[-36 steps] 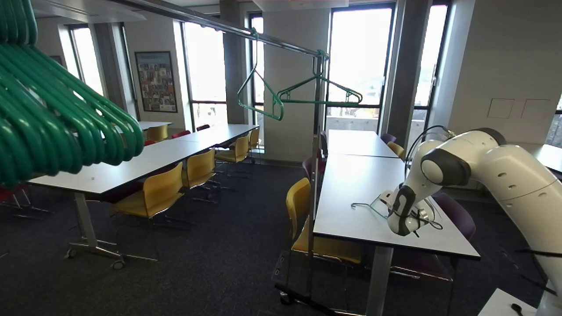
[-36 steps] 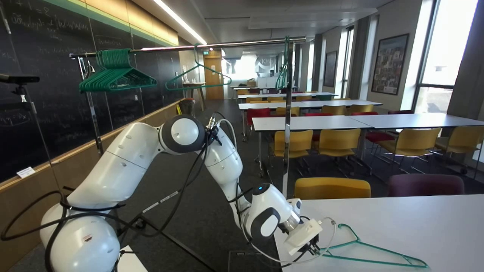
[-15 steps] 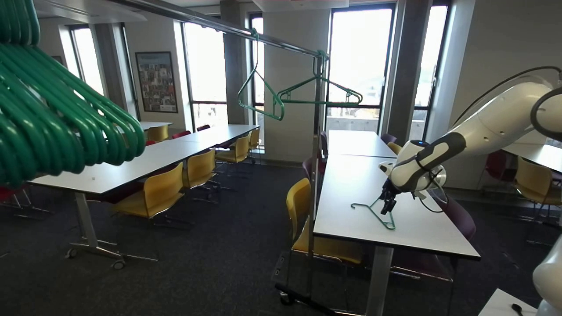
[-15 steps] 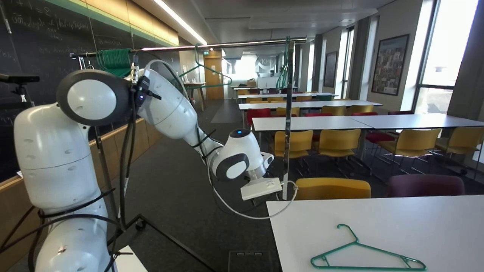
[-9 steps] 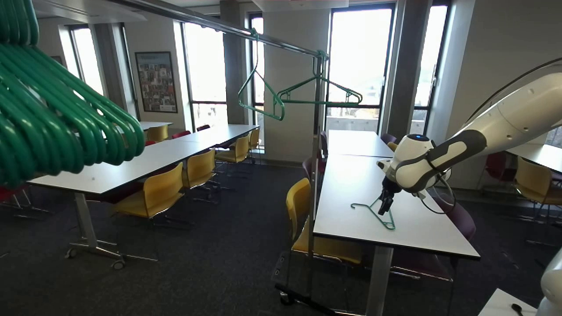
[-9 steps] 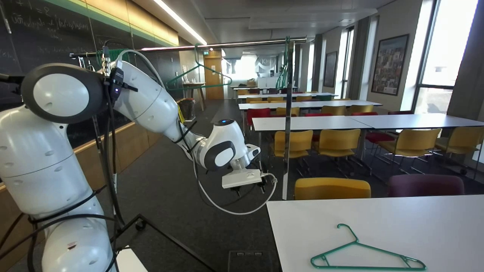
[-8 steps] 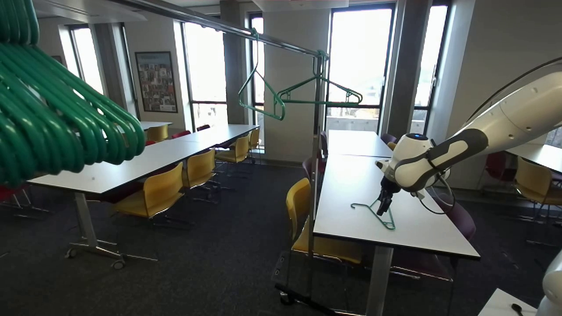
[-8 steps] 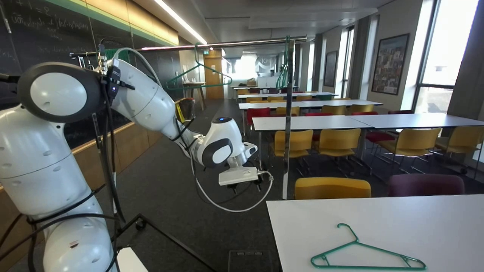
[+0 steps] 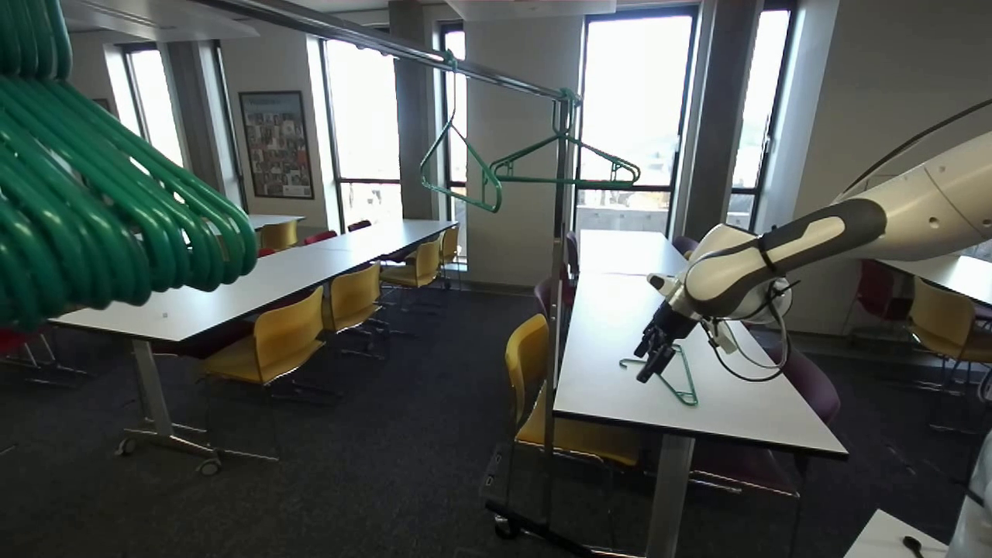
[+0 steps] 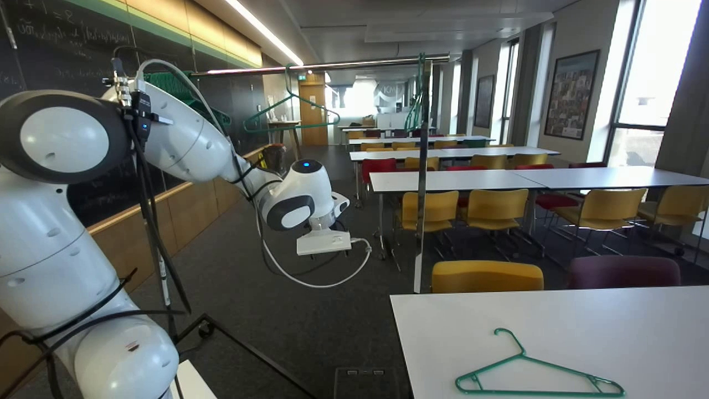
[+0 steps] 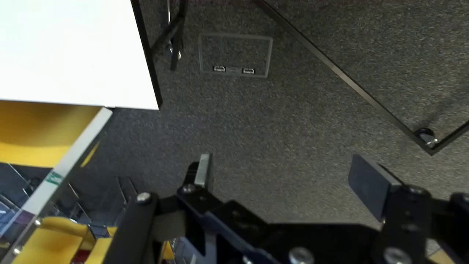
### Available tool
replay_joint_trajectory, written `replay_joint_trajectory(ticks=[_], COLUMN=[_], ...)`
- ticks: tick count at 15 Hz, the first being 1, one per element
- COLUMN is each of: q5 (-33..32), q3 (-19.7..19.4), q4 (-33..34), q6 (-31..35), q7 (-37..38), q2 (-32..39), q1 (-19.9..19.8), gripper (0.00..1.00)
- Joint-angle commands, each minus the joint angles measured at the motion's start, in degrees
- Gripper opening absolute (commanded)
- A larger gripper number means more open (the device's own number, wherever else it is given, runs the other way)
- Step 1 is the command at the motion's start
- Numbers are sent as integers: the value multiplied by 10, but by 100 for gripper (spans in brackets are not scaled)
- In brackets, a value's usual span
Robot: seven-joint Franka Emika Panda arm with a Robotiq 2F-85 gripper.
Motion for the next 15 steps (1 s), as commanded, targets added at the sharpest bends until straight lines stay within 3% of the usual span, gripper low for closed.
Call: replay_joint_trajectory(ticks=[1,7,12,15], q5=[-1,-22,-243,-293], q3=[-9,-2,54,73], q4=[-1,-3,-16,-24], q6=[0,21,158,263], q7=[-2,9,107,156], q2=[-6,11,23,26], q1=[12,0,-36,-14], gripper=[100,100,100,100])
